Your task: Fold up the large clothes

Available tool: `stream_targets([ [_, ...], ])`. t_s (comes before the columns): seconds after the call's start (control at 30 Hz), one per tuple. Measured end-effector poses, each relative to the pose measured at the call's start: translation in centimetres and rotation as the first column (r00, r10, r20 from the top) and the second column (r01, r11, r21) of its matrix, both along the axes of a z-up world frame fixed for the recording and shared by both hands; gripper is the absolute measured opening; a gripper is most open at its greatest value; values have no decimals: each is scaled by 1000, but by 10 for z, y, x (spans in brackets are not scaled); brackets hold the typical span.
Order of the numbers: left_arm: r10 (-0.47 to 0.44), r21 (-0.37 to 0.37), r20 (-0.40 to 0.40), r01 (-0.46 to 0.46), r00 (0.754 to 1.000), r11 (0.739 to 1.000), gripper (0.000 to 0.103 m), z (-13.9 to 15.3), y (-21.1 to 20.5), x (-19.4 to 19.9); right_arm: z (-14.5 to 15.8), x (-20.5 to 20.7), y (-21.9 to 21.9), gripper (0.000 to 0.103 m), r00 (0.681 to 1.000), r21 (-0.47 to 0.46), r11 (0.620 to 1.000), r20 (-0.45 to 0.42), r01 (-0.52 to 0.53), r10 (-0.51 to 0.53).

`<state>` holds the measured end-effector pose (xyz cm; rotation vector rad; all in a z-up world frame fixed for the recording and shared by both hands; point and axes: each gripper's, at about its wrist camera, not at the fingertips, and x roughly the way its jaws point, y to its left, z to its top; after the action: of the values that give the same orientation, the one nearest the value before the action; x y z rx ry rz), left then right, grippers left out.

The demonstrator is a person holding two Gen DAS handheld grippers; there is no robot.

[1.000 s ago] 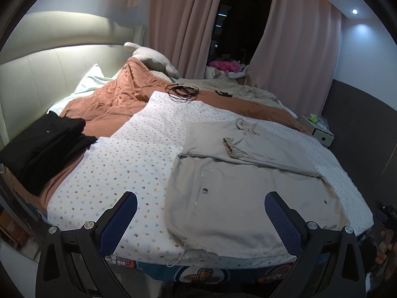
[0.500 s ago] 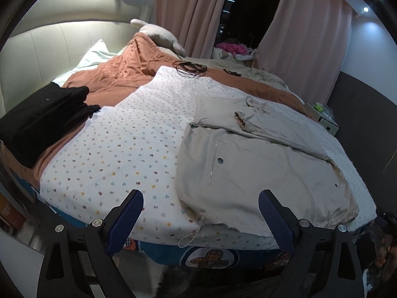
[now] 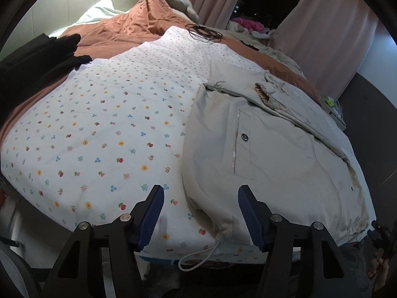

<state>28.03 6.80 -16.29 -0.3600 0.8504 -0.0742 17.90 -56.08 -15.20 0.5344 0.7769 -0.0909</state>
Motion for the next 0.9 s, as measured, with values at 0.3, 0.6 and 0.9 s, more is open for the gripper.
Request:
stream_targets([
  [0.3,-3,-40,-79,0,997,999,42,-26,10,42,-14,31,-36,81,998,65,996,-18,62,-61],
  [0.6,-44,-159,-99,27,994,987,35,-33,10,62,-33,59,-50,69,999,270,963,21,22,-29],
  [0.9,-87,-418,-120,29,989,908,34,-46,23,37,-51,58,-21,68,993,447,887,68,-114,94],
])
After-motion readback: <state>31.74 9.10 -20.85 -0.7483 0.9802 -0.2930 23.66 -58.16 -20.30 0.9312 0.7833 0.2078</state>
